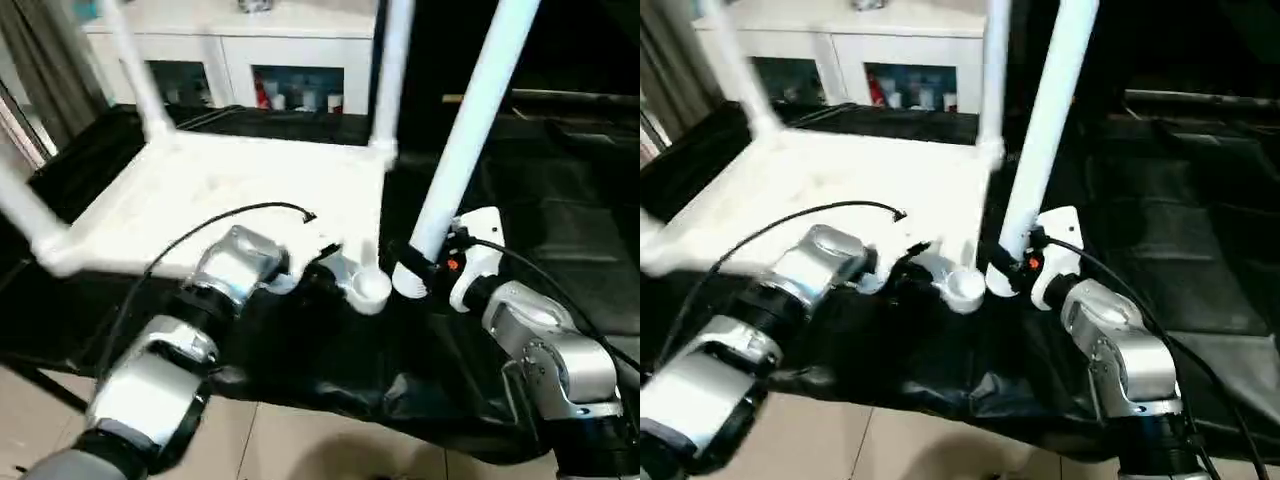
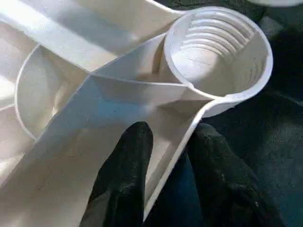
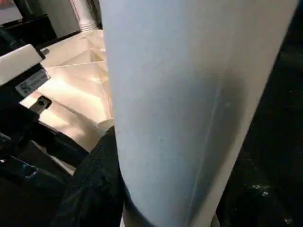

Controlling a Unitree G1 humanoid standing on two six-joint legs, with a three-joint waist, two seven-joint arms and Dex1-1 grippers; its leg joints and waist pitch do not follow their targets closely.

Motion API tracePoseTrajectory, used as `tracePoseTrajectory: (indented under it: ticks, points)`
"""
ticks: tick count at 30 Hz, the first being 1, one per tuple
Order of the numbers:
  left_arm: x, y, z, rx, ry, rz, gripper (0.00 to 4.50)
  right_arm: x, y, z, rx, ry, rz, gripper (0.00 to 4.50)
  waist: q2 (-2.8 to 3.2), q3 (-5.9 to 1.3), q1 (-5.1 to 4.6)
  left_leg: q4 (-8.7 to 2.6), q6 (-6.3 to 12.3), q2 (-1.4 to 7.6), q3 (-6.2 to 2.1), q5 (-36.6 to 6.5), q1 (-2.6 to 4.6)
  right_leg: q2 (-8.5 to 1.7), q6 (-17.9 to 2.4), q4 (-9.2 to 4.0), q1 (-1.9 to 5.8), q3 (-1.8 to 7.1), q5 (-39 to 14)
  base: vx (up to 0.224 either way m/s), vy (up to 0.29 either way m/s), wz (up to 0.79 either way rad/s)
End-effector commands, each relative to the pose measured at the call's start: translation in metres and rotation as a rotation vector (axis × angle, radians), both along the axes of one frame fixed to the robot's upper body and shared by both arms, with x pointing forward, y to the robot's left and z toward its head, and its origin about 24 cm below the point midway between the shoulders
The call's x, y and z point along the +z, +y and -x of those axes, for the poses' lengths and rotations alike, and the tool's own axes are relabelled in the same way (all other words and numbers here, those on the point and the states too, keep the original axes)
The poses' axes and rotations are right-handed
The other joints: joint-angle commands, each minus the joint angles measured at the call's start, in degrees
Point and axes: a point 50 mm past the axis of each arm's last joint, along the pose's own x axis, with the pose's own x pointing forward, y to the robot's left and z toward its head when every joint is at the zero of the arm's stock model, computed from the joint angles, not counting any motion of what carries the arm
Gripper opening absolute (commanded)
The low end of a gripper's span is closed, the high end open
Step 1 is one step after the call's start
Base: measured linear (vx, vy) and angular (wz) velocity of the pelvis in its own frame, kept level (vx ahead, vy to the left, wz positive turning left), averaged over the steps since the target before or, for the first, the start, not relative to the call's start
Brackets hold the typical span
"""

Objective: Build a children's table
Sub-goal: Rotate table base

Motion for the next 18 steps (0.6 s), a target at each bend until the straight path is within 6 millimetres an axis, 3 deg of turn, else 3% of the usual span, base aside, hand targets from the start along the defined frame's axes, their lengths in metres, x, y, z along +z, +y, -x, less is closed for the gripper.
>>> tracePoseTrajectory:
  ticks: [1,7,9,11,12,15,18]
  points:
    - [-0.024,0.015,0.007,0.147,0.095,-0.069,1.22,0.01,0.0,-0.002,-0.004,-0.029,0.002,1.93,-1.01,-3.66,0.38,-3.62,6.0,0.28,0.23,-4.8,-0.89,-3.03,-5.7,-4.98,4.45,2.81,-19.9,0.0,0.0,0.0]
    - [-0.013,0.01,0.005,0.186,0.053,-0.017,1.01,0.011,-0.003,-0.003,-0.009,-0.03,0.004,1.93,-0.94,-3.7,0.19,-3.6,6.43,0.07,0.19,-5.0,-0.98,-2.99,-5.1,-5.37,4.4,2.63,-20.6,0.0,0.0,0.0]
    - [-0.003,0.004,0.003,0.091,-0.064,0.08,0.98,0.012,-0.005,-0.003,-0.012,-0.036,0.013,1.93,-0.54,-3.82,0.13,-3.58,6.63,0.01,0.13,-4.8,-1.02,-2.9,-5.0,-5.29,4.4,2.6,-19.6,0.0,0.0,0.0]
    - [0.004,0.0,0.005,-0.021,-0.181,0.16,0.98,0.013,-0.006,-0.002,-0.009,-0.043,0.014,1.93,-0.69,-3.89,0.07,-3.6,7.03,0.04,0.02,-4.6,-1.2,-2.95,-4.9,-5.4,4.49,2.59,-19.1,0.0,0.0,0.0]
    - [0.006,0.002,0.005,-0.06,-0.218,0.167,0.98,0.013,-0.007,-0.001,-0.004,-0.045,0.016,1.93,-0.47,-4.04,0.02,-3.57,7.06,0.1,0.0,-4.3,-1.15,-2.86,-5.0,-5.23,4.43,2.65,-17.9,0.0,0.0,0.0]
    - [0.009,0.005,0.005,-0.104,-0.249,0.172,1.32,0.013,-0.008,0.0,-0.001,-0.047,0.02,1.93,-0.13,-4.03,0.44,-3.75,6.66,0.59,-0.1,-4.2,-0.9,-3.05,-5.8,-4.7,4.26,2.84,-15.6,0.0,0.0,0.0]
    - [0.015,0.01,0.003,-0.139,-0.261,0.188,1.37,0.013,-0.01,0.001,0.005,-0.047,0.033,1.93,-0.15,-3.87,0.64,-3.88,5.94,0.61,0.03,-5.5,-0.7,-3.12,-5.9,-4.84,4.17,2.9,-17.0,0.0,0.0,0.0]
